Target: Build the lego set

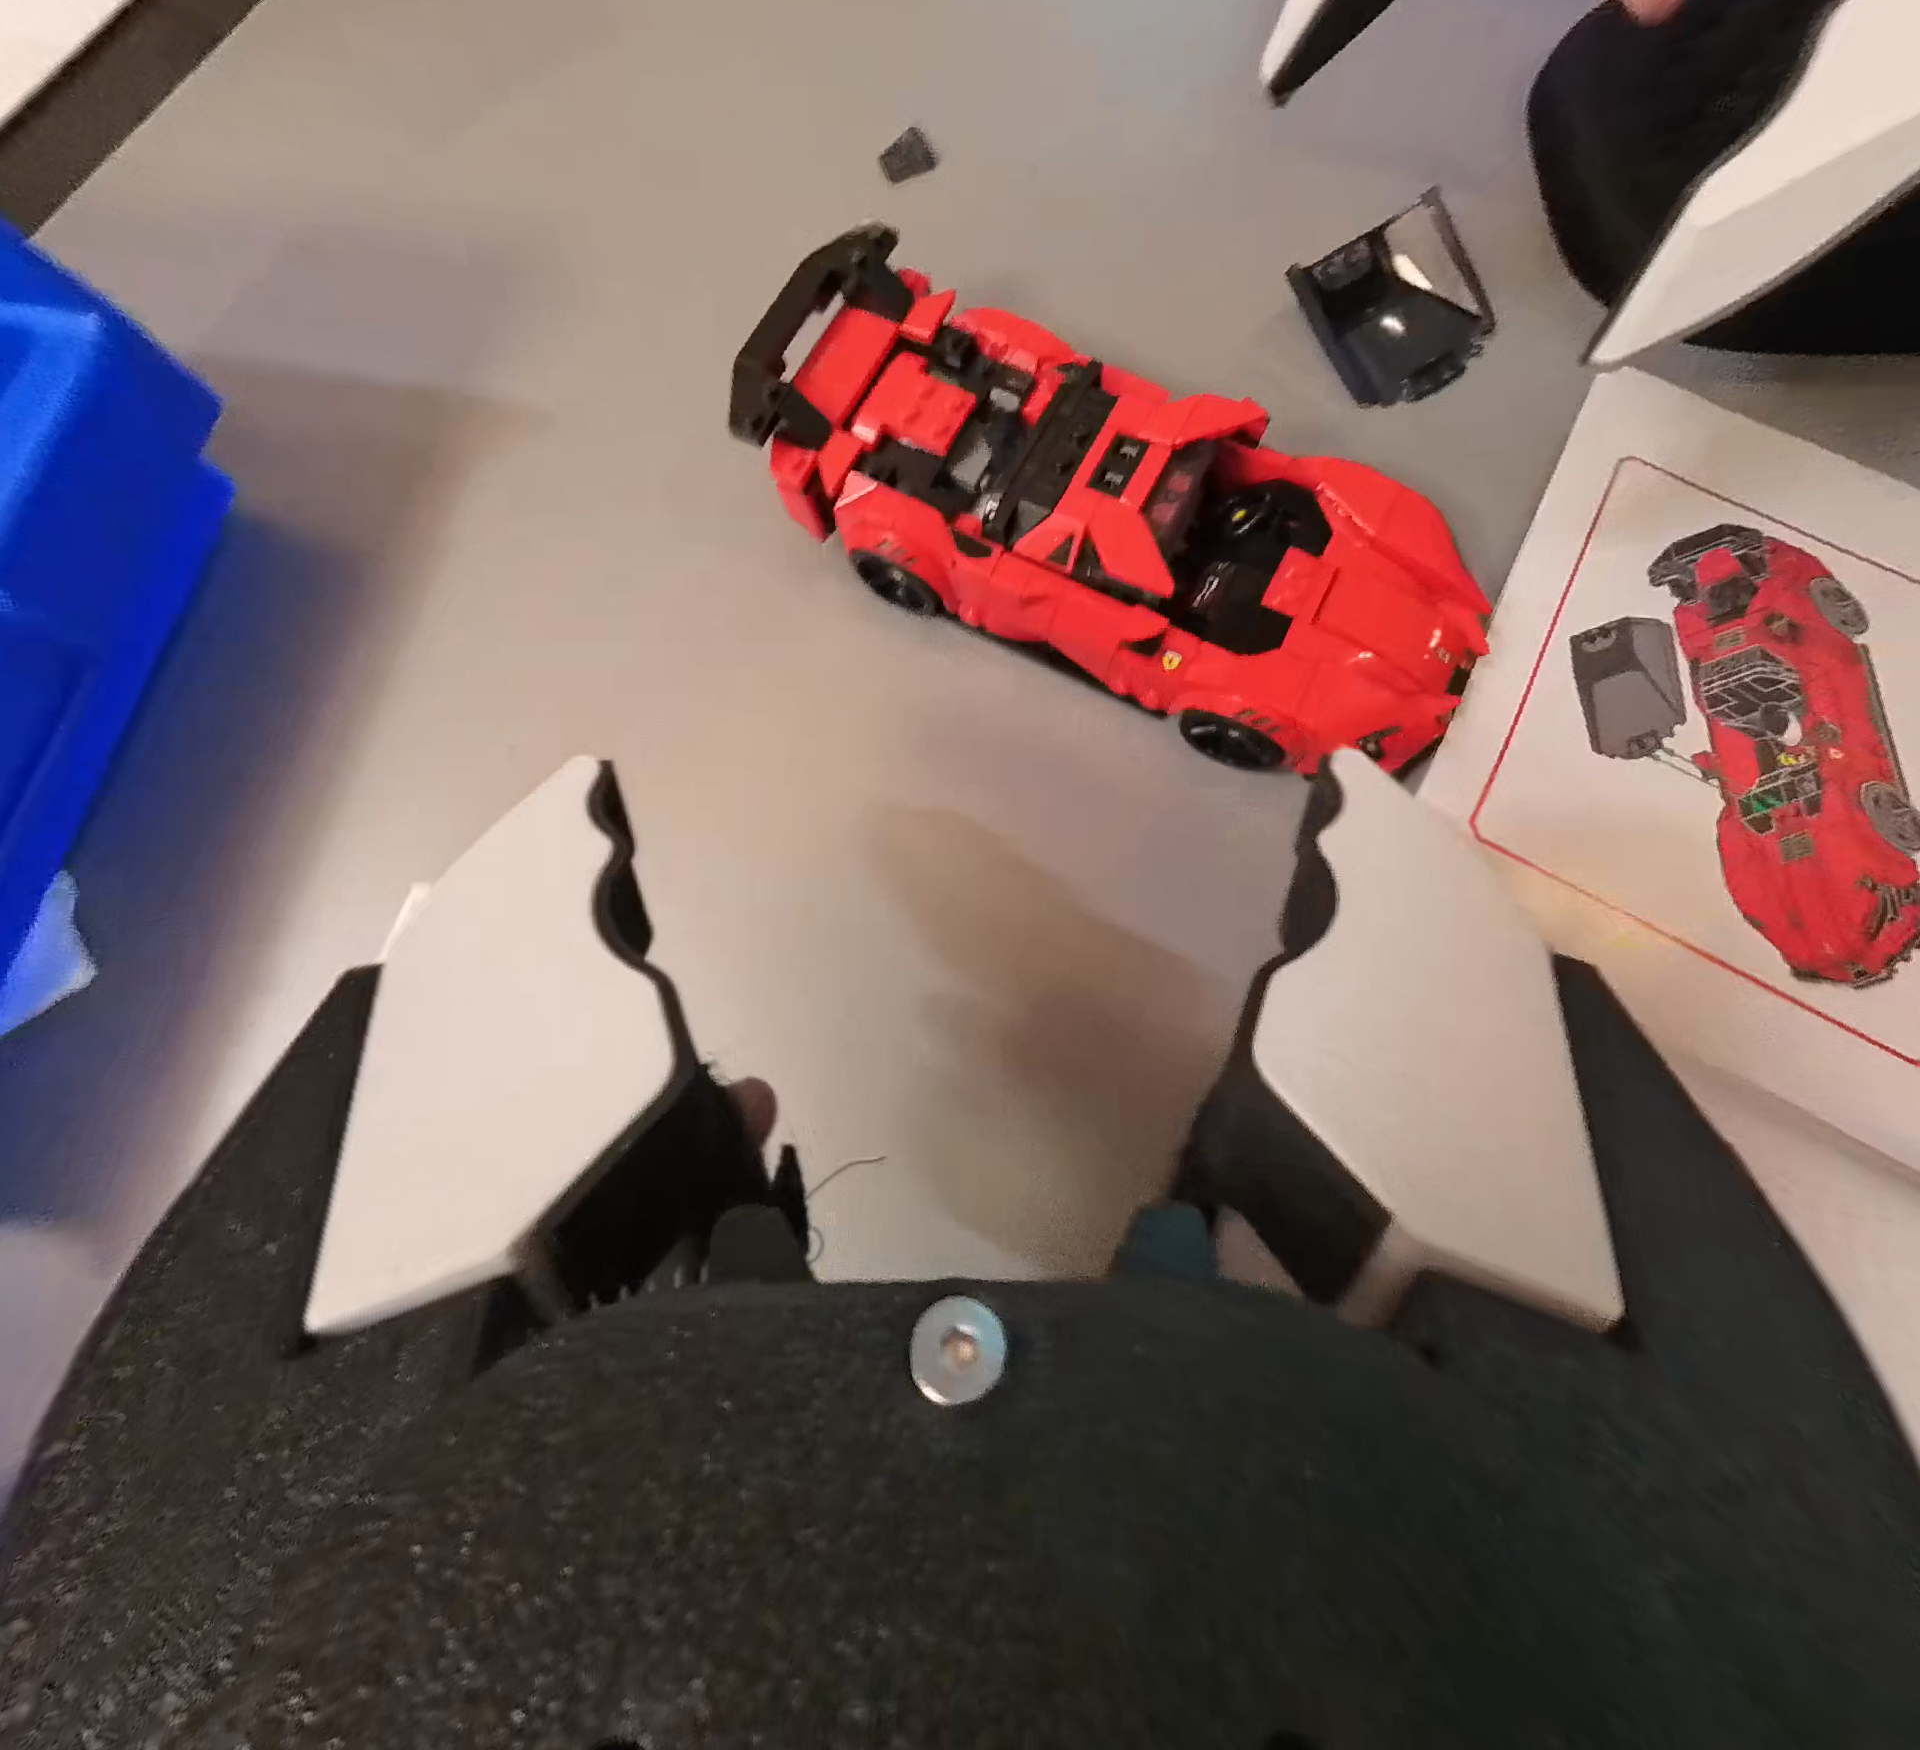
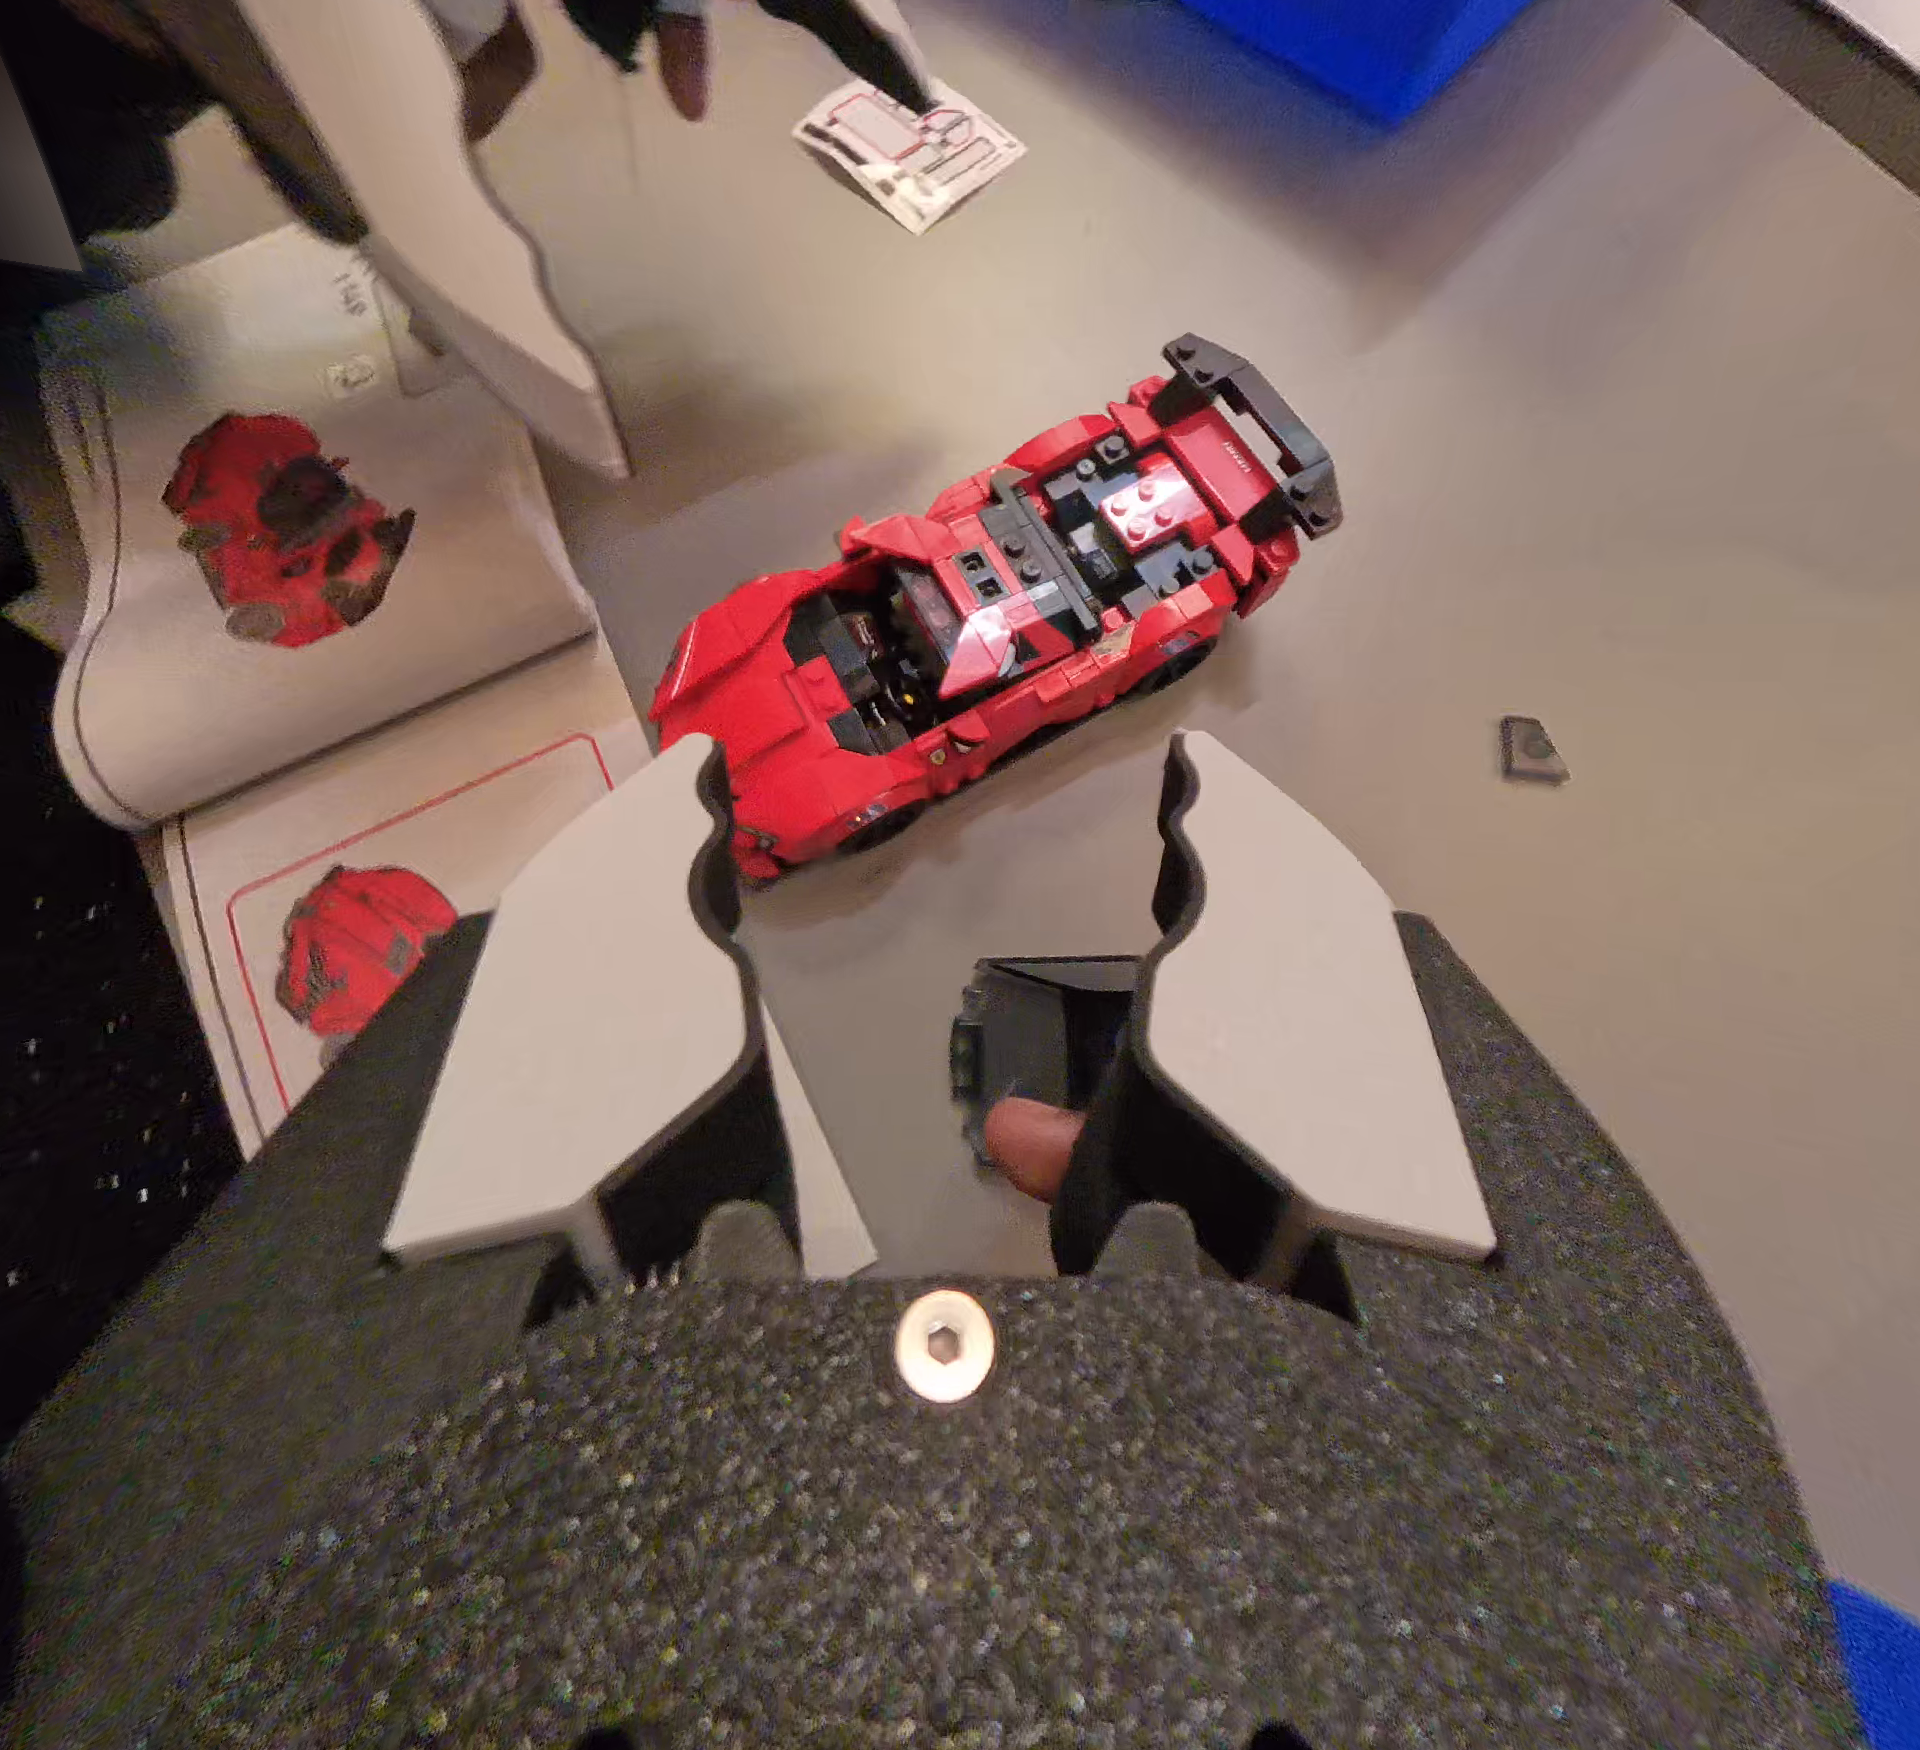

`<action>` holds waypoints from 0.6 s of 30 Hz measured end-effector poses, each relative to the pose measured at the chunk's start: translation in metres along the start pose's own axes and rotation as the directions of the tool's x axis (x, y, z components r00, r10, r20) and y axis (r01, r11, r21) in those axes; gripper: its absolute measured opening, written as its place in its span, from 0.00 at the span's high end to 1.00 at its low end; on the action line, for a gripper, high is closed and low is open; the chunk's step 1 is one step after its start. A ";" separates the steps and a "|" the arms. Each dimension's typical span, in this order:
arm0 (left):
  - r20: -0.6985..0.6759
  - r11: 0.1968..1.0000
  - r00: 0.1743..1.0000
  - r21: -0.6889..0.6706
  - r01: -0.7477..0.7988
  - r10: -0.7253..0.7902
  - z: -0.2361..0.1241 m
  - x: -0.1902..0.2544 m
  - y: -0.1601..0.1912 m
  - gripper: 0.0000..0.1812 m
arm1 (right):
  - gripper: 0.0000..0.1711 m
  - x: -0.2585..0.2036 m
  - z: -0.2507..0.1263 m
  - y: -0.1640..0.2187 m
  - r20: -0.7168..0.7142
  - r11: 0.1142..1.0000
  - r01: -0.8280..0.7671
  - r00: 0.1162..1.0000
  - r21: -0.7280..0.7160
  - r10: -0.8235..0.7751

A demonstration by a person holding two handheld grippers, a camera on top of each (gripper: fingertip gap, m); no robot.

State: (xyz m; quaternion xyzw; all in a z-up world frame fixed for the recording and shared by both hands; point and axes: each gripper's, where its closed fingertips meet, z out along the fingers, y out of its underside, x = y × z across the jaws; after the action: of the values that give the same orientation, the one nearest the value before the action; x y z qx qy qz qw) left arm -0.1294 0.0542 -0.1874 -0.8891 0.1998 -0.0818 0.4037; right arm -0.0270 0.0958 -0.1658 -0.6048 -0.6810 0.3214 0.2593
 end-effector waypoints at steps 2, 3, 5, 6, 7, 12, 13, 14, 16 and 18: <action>0.063 0.999 0.997 -0.017 0.043 -0.042 -0.009 -0.001 0.004 0.29 | 0.52 -0.002 0.000 -0.003 -0.051 0.999 -0.046 0.998 -0.016 0.045; 0.107 0.997 0.992 -0.022 0.075 -0.072 -0.012 -0.004 0.007 0.26 | 0.50 -0.002 0.000 -0.003 -0.082 0.997 -0.069 0.994 -0.028 0.066; 0.194 0.991 0.973 -0.018 0.134 -0.128 -0.019 -0.009 0.011 0.20 | 0.45 -0.005 0.001 -0.005 -0.138 0.994 -0.098 0.986 -0.046 0.091; 0.226 0.987 0.962 -0.007 0.158 -0.152 -0.022 -0.009 0.012 0.19 | 0.40 -0.006 0.001 -0.007 -0.169 0.993 -0.104 0.981 -0.053 0.094; 0.257 0.984 0.951 0.007 0.178 -0.173 -0.027 -0.009 0.013 0.19 | 0.38 -0.008 0.000 -0.007 -0.200 0.993 -0.103 0.976 -0.061 0.089; 0.362 0.976 0.907 0.049 0.210 -0.214 -0.045 0.001 0.015 0.19 | 0.30 -0.025 -0.006 -0.012 -0.275 0.995 -0.091 0.958 -0.041 0.076; 0.377 0.976 0.901 0.060 0.210 -0.217 -0.049 0.004 0.014 0.19 | 0.29 -0.030 -0.008 -0.013 -0.275 0.995 -0.093 0.958 -0.024 0.082; 0.390 0.976 0.895 0.067 0.206 -0.216 -0.053 0.009 0.014 0.19 | 0.28 -0.036 -0.010 -0.014 -0.271 0.996 -0.092 0.959 -0.013 0.085; 0.424 0.979 0.882 0.065 0.194 -0.203 -0.063 0.017 0.017 0.19 | 0.27 -0.046 -0.014 -0.013 -0.274 0.996 -0.085 0.958 -0.005 0.081; 0.460 0.980 0.866 0.066 0.187 -0.196 -0.069 0.023 0.018 0.19 | 0.27 -0.055 -0.019 -0.014 -0.290 0.997 -0.080 0.954 0.013 0.080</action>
State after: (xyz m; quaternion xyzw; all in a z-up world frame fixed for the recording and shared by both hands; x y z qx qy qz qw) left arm -0.1348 -0.0137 -0.1554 -0.8943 0.0075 0.0914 0.4380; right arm -0.0147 0.0428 -0.1404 -0.6722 -0.6104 0.2400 0.3434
